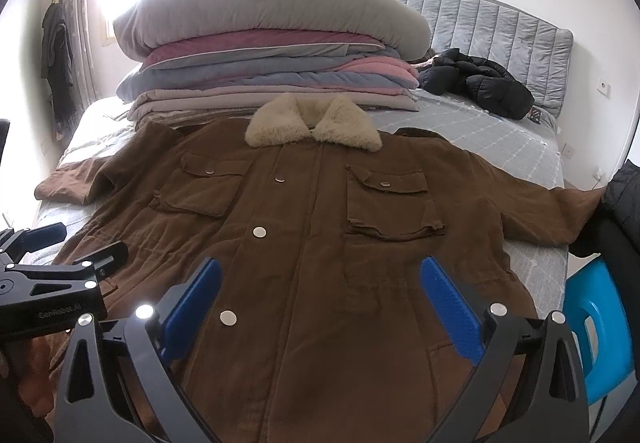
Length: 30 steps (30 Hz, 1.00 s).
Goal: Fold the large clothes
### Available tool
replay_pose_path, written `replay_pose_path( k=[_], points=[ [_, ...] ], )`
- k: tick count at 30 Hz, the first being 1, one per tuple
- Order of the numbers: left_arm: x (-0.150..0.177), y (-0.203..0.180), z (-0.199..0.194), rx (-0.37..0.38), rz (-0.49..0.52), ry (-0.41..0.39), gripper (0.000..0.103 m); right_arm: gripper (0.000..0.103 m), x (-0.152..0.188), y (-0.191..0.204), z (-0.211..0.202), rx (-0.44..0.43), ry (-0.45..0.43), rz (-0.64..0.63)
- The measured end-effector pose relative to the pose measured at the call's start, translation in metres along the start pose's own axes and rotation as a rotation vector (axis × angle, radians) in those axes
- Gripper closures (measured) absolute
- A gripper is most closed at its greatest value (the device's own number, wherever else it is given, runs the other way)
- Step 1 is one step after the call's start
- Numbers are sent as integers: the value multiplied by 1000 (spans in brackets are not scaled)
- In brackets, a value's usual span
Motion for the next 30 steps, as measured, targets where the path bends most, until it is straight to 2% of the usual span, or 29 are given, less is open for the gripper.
replay_pose_path(
  k=[21, 24, 27, 30],
  points=[
    [3, 0, 3, 3, 0, 13, 8, 7, -1, 1, 0, -13, 7, 5],
    [3, 0, 3, 4, -2, 12, 8, 7, -6, -3, -7, -29, -22, 18],
    [5, 2, 5, 5, -10, 19, 8, 7, -26, -26, -26, -24, -99, 79],
    [6, 6, 6, 4, -16, 25, 8, 7, -47, -84, -40, 29, -145, 199]
  ],
)
Point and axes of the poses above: each gripper's, at about its wrist camera, not at the fingertips, and z roughly the way its jaws point, y to its left, x to its underside, the point moved 7 cm from there along z, roughly the way its jaws point, and after that the axes turned 12 degrees about z, right-handed, at the moved point
